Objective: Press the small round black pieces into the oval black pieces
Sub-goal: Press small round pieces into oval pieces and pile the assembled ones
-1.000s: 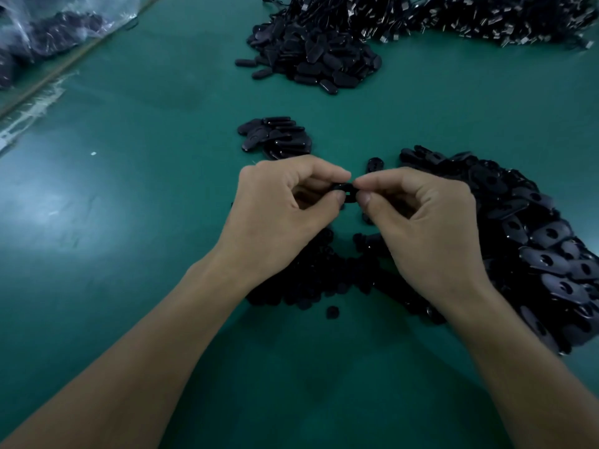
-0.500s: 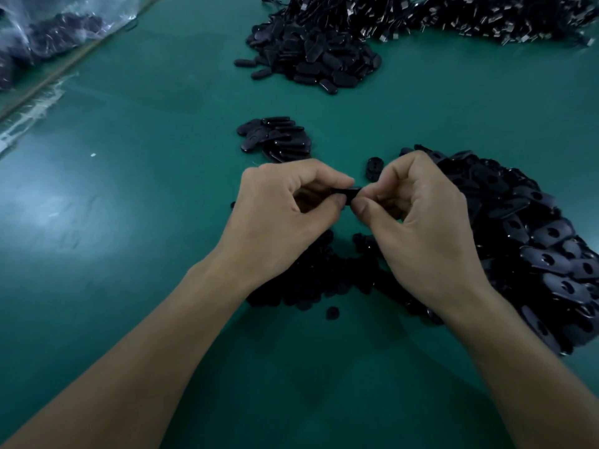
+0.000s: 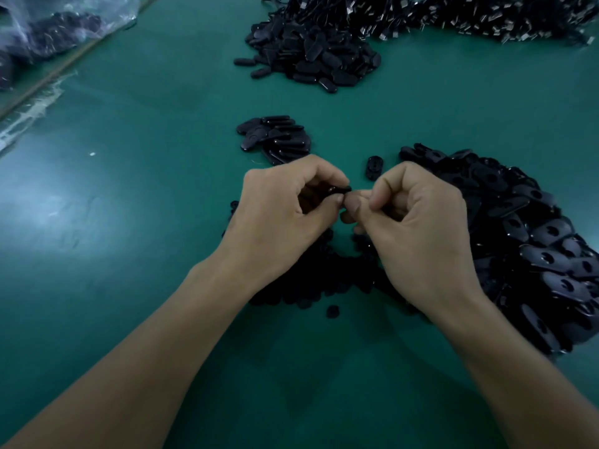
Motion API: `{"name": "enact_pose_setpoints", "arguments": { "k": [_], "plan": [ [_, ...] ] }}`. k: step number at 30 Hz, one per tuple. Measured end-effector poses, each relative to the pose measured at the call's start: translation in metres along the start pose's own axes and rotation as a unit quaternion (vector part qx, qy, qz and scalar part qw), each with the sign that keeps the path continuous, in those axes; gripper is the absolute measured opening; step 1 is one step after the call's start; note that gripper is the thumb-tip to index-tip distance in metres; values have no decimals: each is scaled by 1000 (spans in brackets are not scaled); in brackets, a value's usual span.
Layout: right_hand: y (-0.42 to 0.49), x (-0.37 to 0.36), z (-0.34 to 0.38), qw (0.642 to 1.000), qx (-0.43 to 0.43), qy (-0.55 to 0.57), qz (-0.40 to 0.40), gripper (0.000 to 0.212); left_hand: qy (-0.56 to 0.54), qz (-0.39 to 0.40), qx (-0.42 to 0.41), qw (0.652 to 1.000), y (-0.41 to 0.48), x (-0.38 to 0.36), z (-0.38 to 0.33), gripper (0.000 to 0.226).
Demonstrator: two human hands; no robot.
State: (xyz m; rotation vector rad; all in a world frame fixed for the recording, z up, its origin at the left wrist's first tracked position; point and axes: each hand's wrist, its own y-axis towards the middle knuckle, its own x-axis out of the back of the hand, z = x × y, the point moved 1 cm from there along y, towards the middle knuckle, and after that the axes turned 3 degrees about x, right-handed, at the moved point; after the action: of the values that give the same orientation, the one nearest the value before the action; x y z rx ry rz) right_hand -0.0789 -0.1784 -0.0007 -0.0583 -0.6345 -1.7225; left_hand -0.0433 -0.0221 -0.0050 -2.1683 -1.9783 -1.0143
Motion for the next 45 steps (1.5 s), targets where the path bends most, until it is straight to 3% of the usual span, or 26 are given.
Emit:
{"name": "enact_pose_setpoints", "arguments": {
  "k": [8, 13, 18, 25, 33, 45],
  "plan": [
    [-1, -3, 1, 998, 53, -4, 16, 25, -18, -18, 28, 999, 3, 2, 2, 22],
    [4, 1, -5, 994, 78, -73, 11, 24, -129, 4, 60, 990, 5, 1, -2, 25],
    [9, 5, -9, 998, 16, 44, 50, 16, -193, 47, 89, 976, 5, 3, -2, 22],
    [10, 8, -10, 994, -8, 89, 67, 14, -179, 31, 94, 979, 6, 5, -2, 24],
    [10, 9, -9, 997, 12, 49, 60, 15, -144, 24, 87, 985, 6, 6, -3, 27],
    [10, 9, -4, 999, 4, 22, 45, 10, -178, 36, 87, 979, 4, 3, -1, 21]
  ]
}}
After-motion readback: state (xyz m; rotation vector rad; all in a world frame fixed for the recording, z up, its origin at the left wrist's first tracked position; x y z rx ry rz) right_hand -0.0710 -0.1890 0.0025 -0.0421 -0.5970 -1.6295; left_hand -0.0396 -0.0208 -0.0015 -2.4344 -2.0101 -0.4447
